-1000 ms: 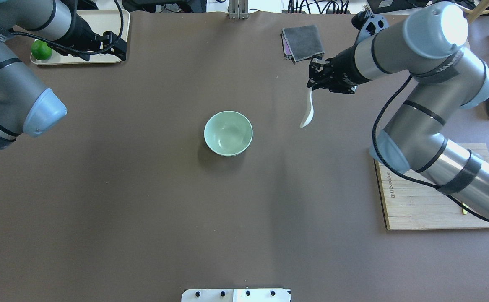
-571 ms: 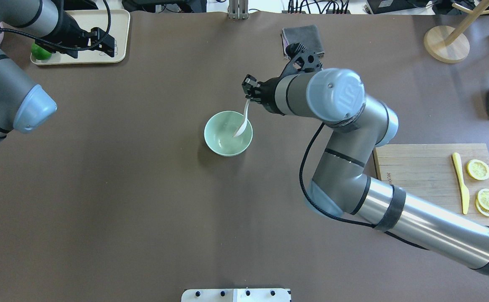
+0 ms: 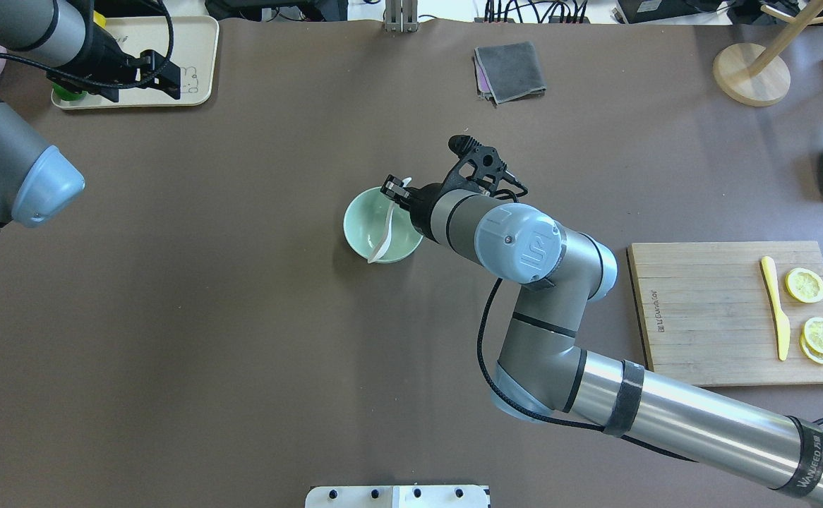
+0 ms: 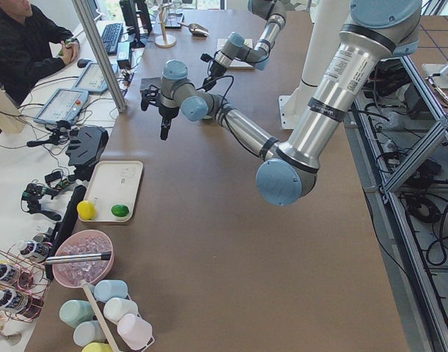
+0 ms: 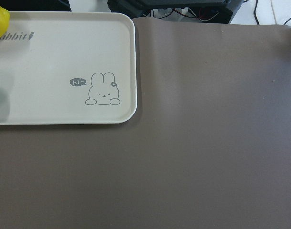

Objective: Place spoon in bowl
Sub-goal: 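Lower the spoon into the bowl and open the right gripper while the left arm withdraws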

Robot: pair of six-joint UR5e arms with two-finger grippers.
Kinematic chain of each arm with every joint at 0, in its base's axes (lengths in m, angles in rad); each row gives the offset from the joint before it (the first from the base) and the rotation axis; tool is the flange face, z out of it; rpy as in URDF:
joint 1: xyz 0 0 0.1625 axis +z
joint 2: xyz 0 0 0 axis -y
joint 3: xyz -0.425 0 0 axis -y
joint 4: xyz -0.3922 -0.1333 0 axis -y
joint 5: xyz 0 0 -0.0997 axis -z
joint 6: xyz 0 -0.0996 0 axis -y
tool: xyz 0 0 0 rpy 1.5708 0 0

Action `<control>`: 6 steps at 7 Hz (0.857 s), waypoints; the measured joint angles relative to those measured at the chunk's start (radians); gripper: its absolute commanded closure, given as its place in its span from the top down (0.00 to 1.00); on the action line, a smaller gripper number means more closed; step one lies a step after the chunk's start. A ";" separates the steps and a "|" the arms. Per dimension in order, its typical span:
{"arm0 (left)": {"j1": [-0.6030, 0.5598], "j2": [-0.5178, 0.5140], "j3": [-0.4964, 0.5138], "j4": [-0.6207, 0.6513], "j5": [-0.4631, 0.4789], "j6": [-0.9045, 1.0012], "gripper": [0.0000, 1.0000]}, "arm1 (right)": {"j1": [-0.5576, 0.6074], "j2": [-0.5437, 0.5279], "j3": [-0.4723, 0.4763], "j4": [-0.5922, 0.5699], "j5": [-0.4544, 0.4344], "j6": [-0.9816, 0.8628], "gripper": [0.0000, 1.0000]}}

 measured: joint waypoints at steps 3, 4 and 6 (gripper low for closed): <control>0.000 0.016 0.011 -0.038 0.000 0.000 0.98 | 0.015 -0.001 -0.013 0.006 -0.013 -0.043 0.58; 0.000 0.016 0.014 -0.043 0.000 0.000 0.98 | 0.016 0.004 -0.022 0.006 -0.017 -0.046 1.00; -0.001 0.016 0.015 -0.052 0.000 0.000 0.98 | 0.016 0.023 -0.032 0.007 -0.022 -0.045 1.00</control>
